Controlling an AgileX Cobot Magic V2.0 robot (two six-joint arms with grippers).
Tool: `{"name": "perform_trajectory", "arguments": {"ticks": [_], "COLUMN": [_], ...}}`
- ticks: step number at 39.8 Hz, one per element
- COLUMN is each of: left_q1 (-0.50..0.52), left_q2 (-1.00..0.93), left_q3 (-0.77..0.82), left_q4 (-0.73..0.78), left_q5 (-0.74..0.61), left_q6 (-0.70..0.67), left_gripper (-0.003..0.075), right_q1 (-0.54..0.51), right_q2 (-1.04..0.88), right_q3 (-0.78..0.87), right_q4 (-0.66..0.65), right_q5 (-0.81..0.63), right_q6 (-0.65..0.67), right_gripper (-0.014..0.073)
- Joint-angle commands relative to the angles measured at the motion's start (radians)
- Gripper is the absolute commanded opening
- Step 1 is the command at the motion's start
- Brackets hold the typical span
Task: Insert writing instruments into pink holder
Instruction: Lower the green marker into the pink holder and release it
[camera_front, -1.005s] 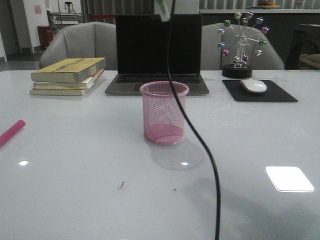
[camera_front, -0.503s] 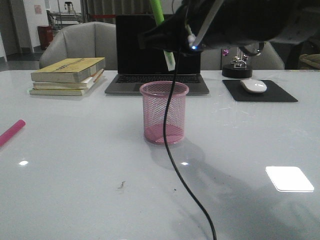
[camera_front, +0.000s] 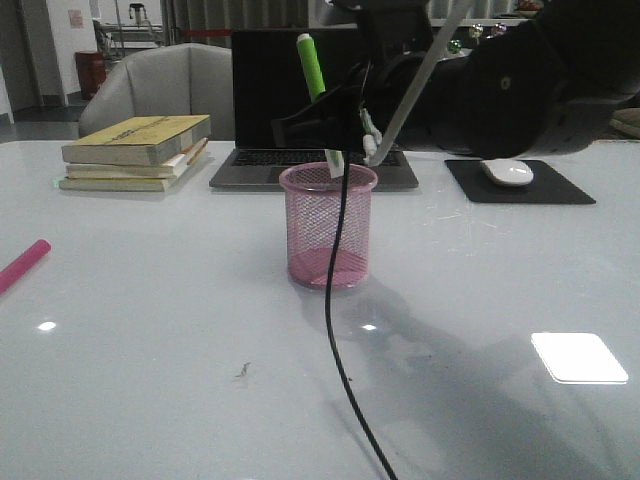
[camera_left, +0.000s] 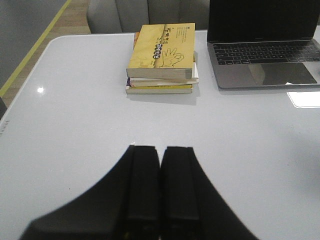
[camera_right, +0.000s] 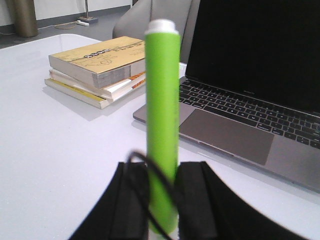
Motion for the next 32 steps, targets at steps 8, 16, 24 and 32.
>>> {"name": "perform_trajectory", "arguments": {"ticks": [8, 16, 24, 32], "left_q1": [0.000, 0.000, 0.000, 0.000], "left_q2": [-0.007, -0.007, -0.007, -0.007], "left_q3": [-0.032, -0.032, -0.032, -0.032], "left_q4": [-0.009, -0.009, -0.009, -0.009], "left_q5": [-0.082, -0.082, -0.082, -0.082], "left_q6": [-0.004, -0.004, -0.004, -0.004], "left_gripper": [0.0092, 0.0092, 0.0092, 0.0092], "right_q1": [-0.002, -0.002, -0.007, -0.062], "right_q2": [-0.019, -0.016, -0.059, -0.205], "right_q3": [-0.025, -0.025, -0.026, -0.027], "right_q4": [-0.041, -0.041, -0.040, 0.029], "right_q5": [-0.091, -0.086, -0.050, 0.168], "right_q6": [0.000, 0.000, -0.070, -0.114], "right_gripper": [0.0323, 0.0352, 0.0352, 0.0352]}}
